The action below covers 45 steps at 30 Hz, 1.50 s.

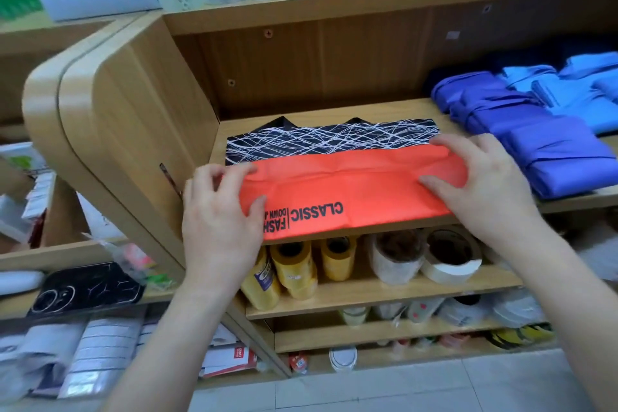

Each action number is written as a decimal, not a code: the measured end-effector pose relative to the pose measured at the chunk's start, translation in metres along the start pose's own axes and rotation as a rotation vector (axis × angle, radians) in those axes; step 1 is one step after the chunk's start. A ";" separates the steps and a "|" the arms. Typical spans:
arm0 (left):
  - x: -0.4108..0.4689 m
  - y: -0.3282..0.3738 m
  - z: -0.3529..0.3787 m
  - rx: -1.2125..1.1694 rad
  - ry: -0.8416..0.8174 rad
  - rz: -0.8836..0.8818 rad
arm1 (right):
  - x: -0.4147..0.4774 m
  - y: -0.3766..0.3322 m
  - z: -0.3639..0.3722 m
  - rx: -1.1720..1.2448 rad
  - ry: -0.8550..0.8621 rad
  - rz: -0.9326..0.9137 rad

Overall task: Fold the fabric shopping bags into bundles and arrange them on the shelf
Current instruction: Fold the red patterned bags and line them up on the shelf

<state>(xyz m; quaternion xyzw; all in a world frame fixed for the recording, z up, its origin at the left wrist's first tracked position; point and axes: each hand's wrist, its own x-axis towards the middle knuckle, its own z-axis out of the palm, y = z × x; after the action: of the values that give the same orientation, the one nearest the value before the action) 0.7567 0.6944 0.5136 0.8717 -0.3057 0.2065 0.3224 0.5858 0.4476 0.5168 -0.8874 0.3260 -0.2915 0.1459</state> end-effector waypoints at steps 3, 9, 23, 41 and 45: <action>0.006 -0.011 0.003 0.072 -0.173 0.325 | -0.002 -0.001 0.005 -0.181 0.054 -0.267; 0.007 -0.027 -0.014 0.110 -0.684 0.378 | -0.005 0.007 -0.006 -0.239 -0.516 -0.459; 0.025 0.001 -0.014 0.021 -0.082 -0.035 | 0.017 -0.001 -0.016 0.254 -0.063 0.181; 0.011 0.007 -0.025 0.327 -0.676 0.121 | 0.046 -0.023 -0.007 0.528 0.024 0.216; -0.001 0.039 -0.059 0.577 -0.585 0.391 | 0.069 -0.043 -0.027 0.681 0.080 -0.075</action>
<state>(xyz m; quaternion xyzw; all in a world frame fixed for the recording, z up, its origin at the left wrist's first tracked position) 0.7201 0.7116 0.5718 0.8735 -0.4728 0.0852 -0.0785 0.6330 0.4322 0.5862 -0.7869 0.1828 -0.4234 0.4100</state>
